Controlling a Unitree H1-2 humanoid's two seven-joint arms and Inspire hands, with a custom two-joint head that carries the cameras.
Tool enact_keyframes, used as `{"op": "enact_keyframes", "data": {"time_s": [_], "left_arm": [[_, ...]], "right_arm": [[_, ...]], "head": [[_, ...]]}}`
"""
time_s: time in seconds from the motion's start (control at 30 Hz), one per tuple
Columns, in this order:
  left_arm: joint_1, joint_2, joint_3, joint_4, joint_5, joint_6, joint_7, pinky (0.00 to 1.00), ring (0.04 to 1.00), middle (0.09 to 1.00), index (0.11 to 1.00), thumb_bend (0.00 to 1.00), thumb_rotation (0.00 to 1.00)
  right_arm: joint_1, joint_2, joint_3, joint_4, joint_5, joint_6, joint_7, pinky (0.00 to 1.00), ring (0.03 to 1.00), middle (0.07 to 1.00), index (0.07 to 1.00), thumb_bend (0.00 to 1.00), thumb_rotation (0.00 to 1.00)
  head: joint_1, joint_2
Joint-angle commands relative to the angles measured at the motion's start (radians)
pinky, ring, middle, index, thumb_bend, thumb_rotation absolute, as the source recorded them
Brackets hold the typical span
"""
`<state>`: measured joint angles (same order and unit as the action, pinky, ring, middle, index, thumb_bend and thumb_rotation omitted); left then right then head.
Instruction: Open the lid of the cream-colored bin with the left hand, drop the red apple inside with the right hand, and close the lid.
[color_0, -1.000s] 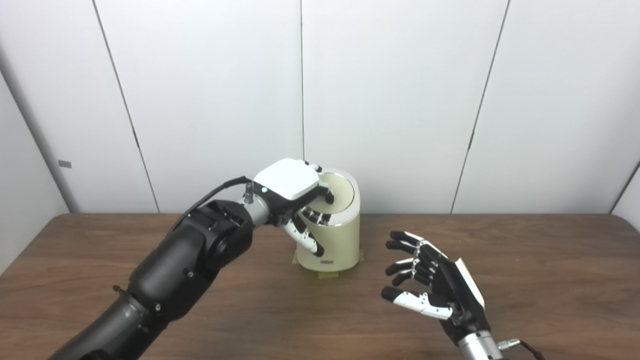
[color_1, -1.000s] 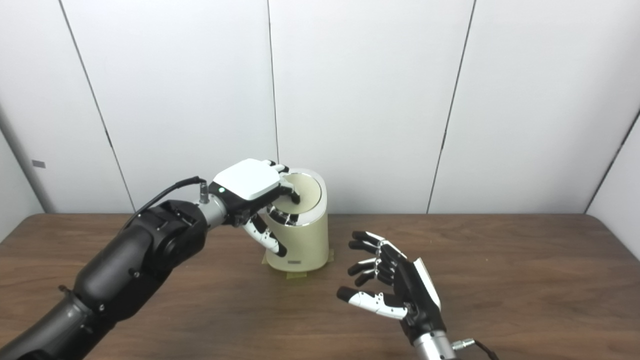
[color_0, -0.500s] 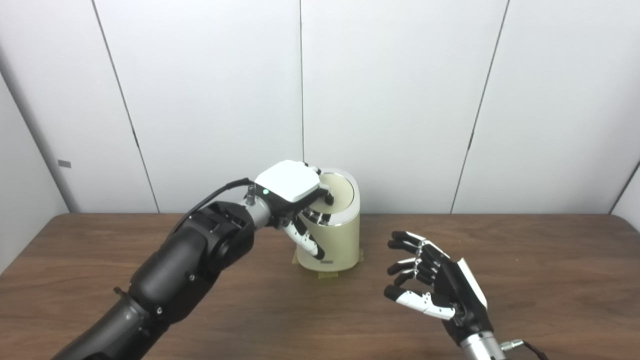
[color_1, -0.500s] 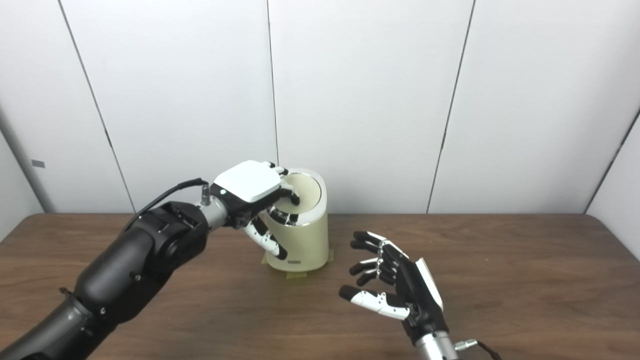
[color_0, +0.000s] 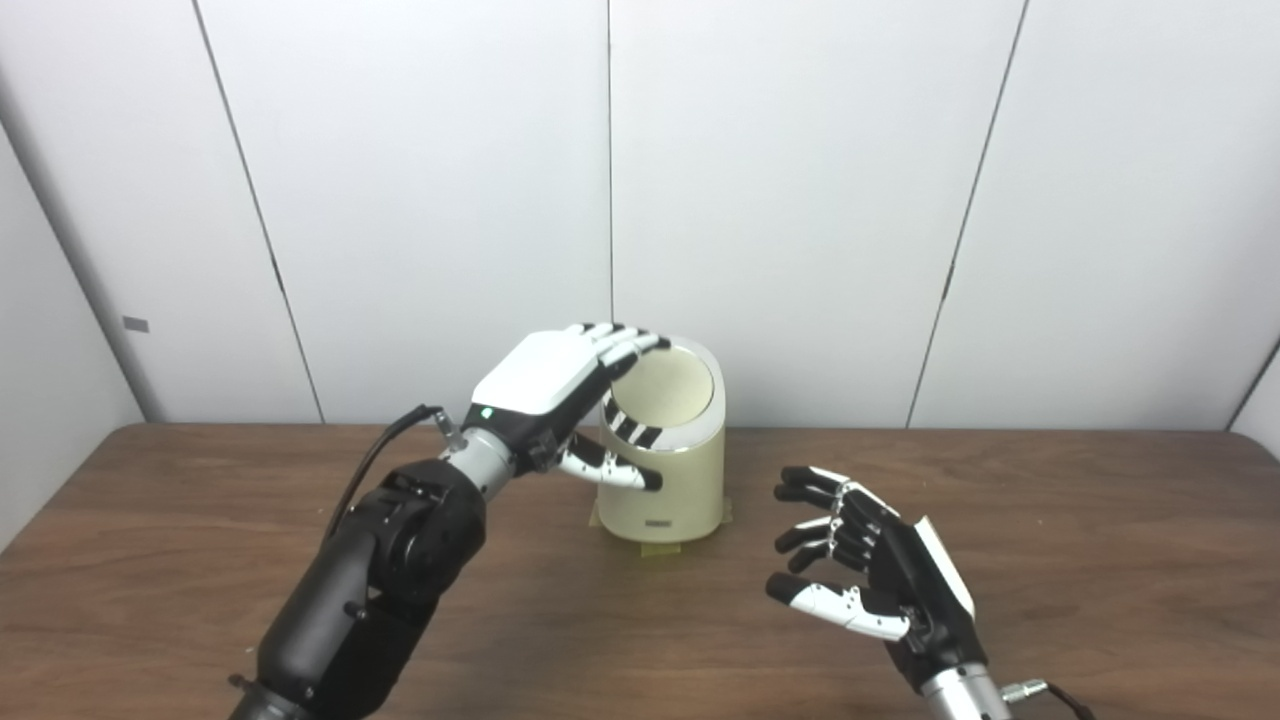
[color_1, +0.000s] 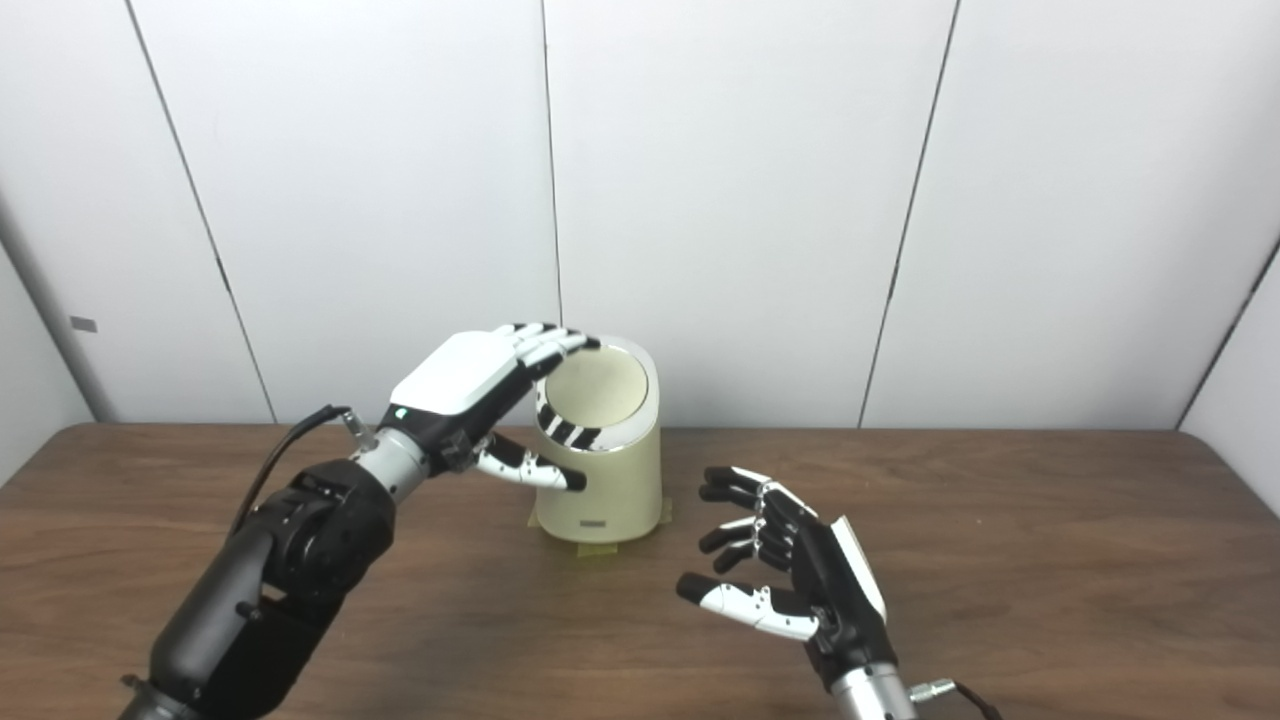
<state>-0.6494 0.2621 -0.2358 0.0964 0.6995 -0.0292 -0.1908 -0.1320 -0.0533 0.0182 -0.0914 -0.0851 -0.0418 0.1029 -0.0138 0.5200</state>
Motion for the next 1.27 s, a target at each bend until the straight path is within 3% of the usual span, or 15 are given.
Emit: {"op": "enact_keyframes", "data": {"time_s": [0.0,0.1,0.37,0.47,0.6,0.73,0.8,0.97,1.23], "left_arm": [[-0.019,-0.016,0.050,-0.026,-0.073,-0.028,0.067,0.95,1.000,0.998,0.996,0.79,0.33],[0.018,-0.033,0.089,-0.052,-0.135,-0.019,0.073,0.87,0.983,1.000,0.991,0.79,0.35],[0.187,-0.087,0.196,-0.133,-0.401,0.035,0.039,0.82,0.938,0.946,0.954,0.80,0.28],[0.263,-0.079,0.201,-0.152,-0.462,0.024,0.019,0.65,0.846,0.924,0.919,0.77,0.27],[0.341,-0.082,0.202,-0.155,-0.511,0.003,0.023,0.65,0.820,0.894,0.901,0.76,0.26],[0.398,-0.102,0.215,-0.162,-0.567,-0.013,0.040,0.67,0.767,0.822,0.888,0.76,0.29],[0.416,-0.099,0.215,-0.161,-0.586,-0.024,0.034,0.65,0.728,0.792,0.883,0.76,0.31],[0.441,-0.096,0.210,-0.141,-0.620,-0.040,0.022,0.64,0.708,0.761,0.861,0.79,0.34],[0.450,-0.122,0.210,-0.148,-0.616,-0.044,0.057,0.64,0.707,0.773,0.833,0.69,0.29]], "right_arm": [[-0.029,-0.004,-0.004,-0.020,0.003,-0.031,-0.019,0.45,0.555,0.742,0.736,0.69,0.32],[-0.031,-0.007,-0.009,-0.014,0.013,-0.034,-0.014,0.44,0.553,0.735,0.728,0.69,0.31],[-0.031,-0.003,-0.018,-0.015,0.025,-0.036,-0.020,0.44,0.549,0.710,0.717,0.69,0.28],[-0.031,-0.001,-0.026,-0.014,0.014,-0.040,-0.035,0.44,0.552,0.717,0.723,0.66,0.23],[-0.027,-0.001,-0.028,-0.017,0.003,-0.032,-0.052,0.44,0.568,0.737,0.742,0.66,0.23],[-0.021,-0.002,-0.025,-0.037,-0.017,0.005,-0.061,0.47,0.620,0.779,0.782,0.71,0.30],[-0.016,-0.003,-0.025,-0.050,-0.018,0.021,-0.061,0.48,0.635,0.793,0.793,0.70,0.27],[-0.011,-0.001,-0.030,-0.060,0.008,0.042,-0.058,0.52,0.670,0.820,0.824,0.73,0.21],[-0.004,0.000,-0.021,-0.074,0.020,0.063,-0.051,0.53,0.683,0.838,0.841,0.78,0.21]], "head": [[0.000,0.002],[0.002,0.001],[0.004,0.004],[0.004,0.004],[0.000,0.006],[-0.002,0.009],[-0.004,0.011],[0.001,0.018],[-0.006,0.017]]}}
